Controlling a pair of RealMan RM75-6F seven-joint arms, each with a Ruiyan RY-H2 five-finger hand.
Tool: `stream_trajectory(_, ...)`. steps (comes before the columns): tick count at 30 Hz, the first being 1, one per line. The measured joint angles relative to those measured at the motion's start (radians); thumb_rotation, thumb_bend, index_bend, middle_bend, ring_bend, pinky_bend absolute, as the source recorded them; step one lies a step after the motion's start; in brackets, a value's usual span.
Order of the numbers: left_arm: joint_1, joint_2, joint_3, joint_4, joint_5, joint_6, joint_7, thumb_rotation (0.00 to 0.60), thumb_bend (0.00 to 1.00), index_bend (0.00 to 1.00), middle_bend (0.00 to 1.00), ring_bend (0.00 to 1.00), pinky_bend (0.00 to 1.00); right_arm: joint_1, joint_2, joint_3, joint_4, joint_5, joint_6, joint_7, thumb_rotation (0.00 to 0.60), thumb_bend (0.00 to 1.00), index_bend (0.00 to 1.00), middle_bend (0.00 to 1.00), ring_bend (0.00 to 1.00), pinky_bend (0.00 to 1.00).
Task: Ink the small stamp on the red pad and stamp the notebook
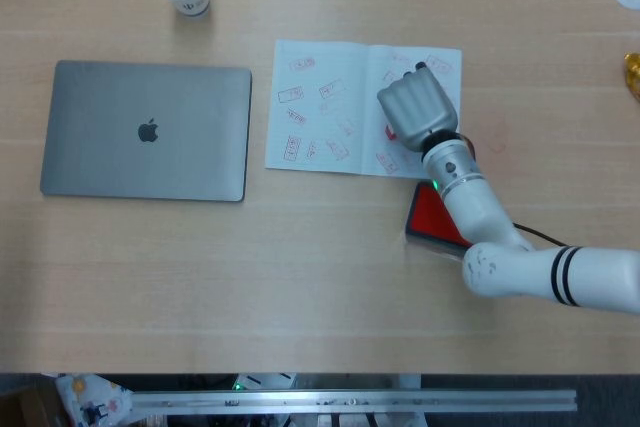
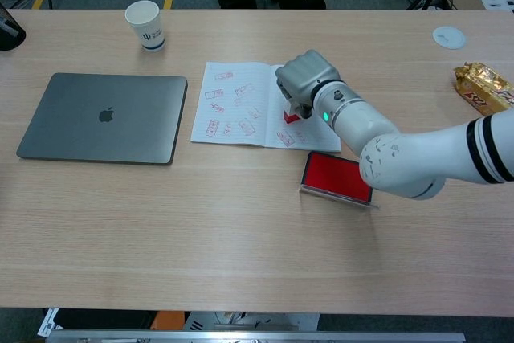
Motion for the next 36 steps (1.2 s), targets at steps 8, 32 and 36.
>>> stream_trajectory(8,0.001,0.000,0.000,0.003,-0.001,0.000,-0.002,0.600,0.30,0.16,0.24,0.24,0.18,-0.003,-0.005,-0.002,0.007,-0.002,-0.003,0.002,0.600,0.52,0.93,0.60,0.44,0.33)
stream_trajectory(32,0.008,0.003,0.003,0.004,0.012,0.012,-0.013,0.600,0.30,0.16,0.24,0.24,0.18,-0.021,0.130,0.032,-0.114,0.005,0.048,0.033,0.600,0.52,0.93,0.60,0.44,0.33)
stream_trajectory(36,0.008,0.003,0.003,0.005,0.009,0.010,-0.012,0.600,0.30,0.16,0.24,0.24,0.18,-0.016,0.107,0.030,-0.079,0.013,0.039,0.033,0.600,0.52,0.93,0.60,0.44,0.33)
